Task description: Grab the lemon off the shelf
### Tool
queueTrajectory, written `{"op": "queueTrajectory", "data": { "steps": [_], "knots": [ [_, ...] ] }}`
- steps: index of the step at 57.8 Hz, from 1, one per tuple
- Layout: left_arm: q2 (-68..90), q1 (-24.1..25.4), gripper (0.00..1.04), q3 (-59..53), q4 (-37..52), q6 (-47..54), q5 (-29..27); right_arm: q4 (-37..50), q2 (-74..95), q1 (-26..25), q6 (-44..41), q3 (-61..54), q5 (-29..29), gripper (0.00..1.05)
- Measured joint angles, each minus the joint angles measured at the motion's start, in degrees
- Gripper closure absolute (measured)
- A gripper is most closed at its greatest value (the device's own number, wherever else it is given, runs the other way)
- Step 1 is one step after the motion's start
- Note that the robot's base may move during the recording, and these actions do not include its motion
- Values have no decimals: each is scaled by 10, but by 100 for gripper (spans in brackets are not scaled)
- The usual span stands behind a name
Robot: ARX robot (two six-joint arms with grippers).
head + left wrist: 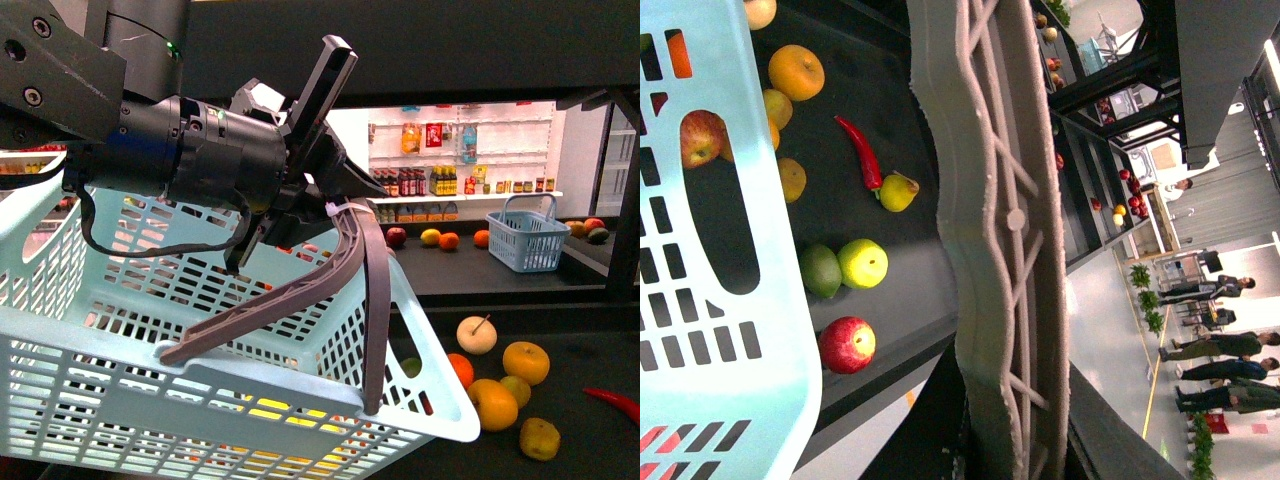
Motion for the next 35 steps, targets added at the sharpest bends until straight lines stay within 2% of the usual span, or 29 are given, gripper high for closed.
{"op": "queueTrajectory", "data": {
  "steps": [3, 26, 35],
  "knots": [
    [0, 0, 94, 0, 0, 0, 0, -46, -38, 0, 0, 0, 0, 98],
    [1, 0, 94, 0, 0, 1, 0, -52, -60, 0, 0, 0, 0, 98],
    [1, 0, 94, 0, 0, 0, 0, -52, -60, 0, 0, 0, 0, 73]
  ]
}}
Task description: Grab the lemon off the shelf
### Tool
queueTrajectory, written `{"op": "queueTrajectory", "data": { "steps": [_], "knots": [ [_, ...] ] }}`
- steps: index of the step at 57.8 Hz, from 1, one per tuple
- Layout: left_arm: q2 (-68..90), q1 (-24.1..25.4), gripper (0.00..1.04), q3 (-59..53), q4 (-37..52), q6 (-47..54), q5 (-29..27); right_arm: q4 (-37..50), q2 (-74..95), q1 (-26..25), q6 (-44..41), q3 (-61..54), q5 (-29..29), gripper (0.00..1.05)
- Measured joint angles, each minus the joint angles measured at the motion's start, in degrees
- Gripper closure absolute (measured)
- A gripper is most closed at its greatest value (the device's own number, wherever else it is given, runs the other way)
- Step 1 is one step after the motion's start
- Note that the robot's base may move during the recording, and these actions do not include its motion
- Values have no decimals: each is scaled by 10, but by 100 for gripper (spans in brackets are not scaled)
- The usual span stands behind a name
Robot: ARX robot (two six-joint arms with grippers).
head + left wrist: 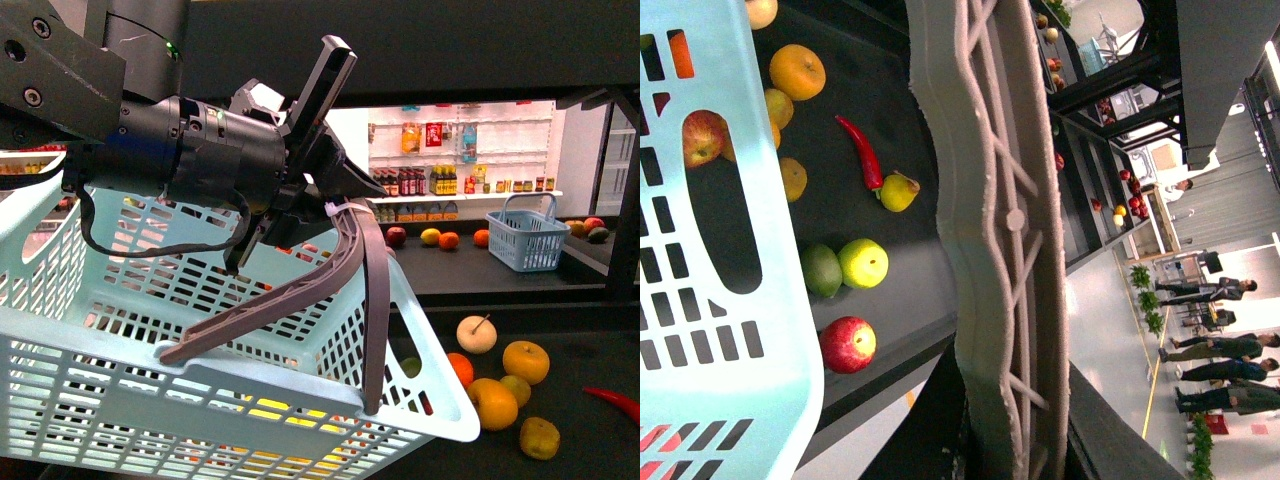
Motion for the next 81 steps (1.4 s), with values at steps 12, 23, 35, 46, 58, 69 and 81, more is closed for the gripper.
{"op": "queueTrajectory", "data": {
  "steps": [12, 23, 35, 46, 58, 69, 81],
  "knots": [
    [0, 0, 94, 0, 0, 0, 0, 0, 0, 0, 0, 0, 0, 33],
    [0, 0, 94, 0, 0, 0, 0, 0, 0, 0, 0, 0, 0, 2],
    [1, 1, 94, -21, 70, -55, -123, 0, 0, 0, 0, 0, 0, 2],
    [1, 44, 94, -32, 161, -146, -209, 0, 0, 0, 0, 0, 0, 2],
    [1, 116, 94, -68, 295, -251, -300, 0, 0, 0, 0, 0, 0, 2],
    [1, 180, 94, -104, 385, -337, -347, 0, 0, 0, 0, 0, 0, 2],
    [1, 246, 94, -130, 463, -381, -373, 0, 0, 0, 0, 0, 0, 2]
  ]
}}
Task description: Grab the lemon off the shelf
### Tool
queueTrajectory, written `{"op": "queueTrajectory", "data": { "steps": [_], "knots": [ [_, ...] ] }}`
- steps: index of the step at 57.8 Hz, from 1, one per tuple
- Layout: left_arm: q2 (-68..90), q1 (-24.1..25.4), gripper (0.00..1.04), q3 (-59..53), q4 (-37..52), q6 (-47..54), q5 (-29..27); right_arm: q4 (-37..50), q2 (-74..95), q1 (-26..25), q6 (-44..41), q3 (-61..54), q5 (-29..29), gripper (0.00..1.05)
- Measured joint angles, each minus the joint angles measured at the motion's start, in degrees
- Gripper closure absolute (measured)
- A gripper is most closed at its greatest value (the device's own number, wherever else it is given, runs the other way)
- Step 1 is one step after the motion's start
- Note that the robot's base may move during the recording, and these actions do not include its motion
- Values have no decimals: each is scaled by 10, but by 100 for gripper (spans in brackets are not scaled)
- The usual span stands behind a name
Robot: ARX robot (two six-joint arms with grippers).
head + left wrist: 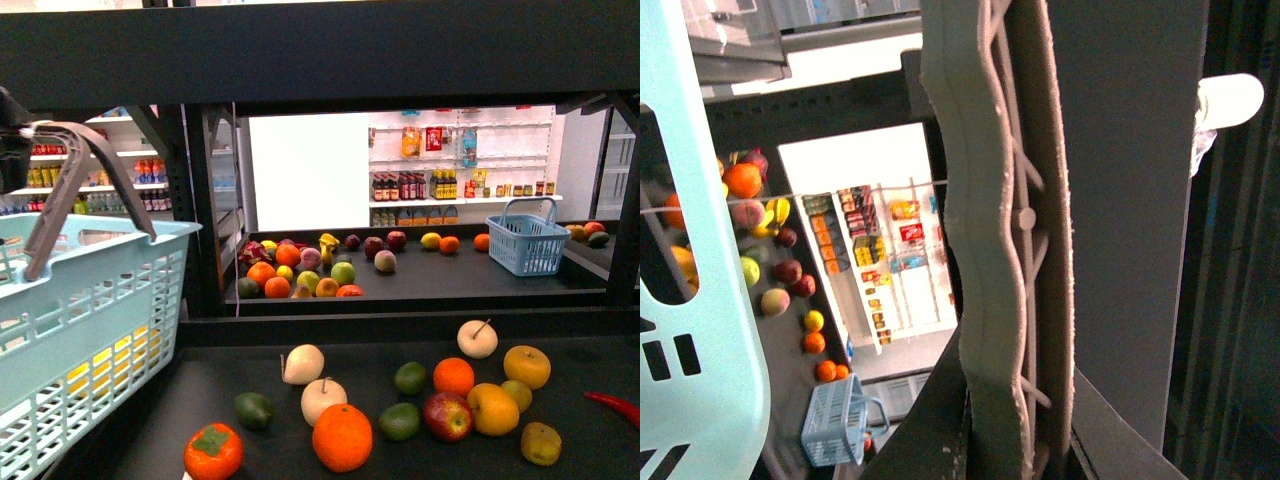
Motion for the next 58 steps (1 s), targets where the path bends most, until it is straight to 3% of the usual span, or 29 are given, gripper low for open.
{"op": "queueTrajectory", "data": {
  "steps": [26, 58],
  "knots": [
    [50, 119, 94, -2, 110, -35, 37, 0, 0, 0, 0, 0, 0, 2],
    [78, 177, 94, -57, 207, -69, 45, 0, 0, 0, 0, 0, 0, 2]
  ]
}}
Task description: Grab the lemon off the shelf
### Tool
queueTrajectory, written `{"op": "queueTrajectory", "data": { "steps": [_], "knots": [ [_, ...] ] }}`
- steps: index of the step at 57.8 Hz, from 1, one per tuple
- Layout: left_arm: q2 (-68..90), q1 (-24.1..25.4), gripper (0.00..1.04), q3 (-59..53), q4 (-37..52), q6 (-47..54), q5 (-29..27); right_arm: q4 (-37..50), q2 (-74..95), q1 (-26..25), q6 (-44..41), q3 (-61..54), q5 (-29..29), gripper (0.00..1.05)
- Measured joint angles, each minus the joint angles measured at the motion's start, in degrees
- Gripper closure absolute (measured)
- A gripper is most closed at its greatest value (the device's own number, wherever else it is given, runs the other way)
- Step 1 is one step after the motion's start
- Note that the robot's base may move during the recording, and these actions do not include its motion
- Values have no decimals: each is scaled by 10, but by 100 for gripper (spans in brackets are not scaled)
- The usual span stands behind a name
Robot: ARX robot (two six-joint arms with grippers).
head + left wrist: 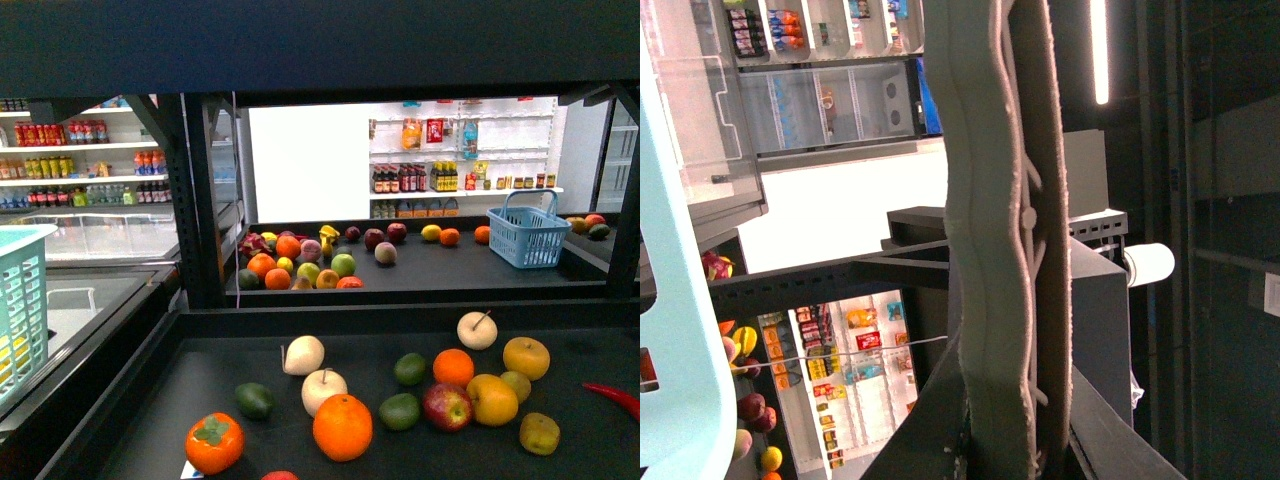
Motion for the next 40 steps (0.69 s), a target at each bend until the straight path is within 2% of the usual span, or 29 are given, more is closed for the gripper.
{"op": "queueTrajectory", "data": {
  "steps": [40],
  "knots": [
    [52, 28, 94, 0, 34, -17, 28, 0, 0, 0, 0, 0, 0, 2]
  ]
}}
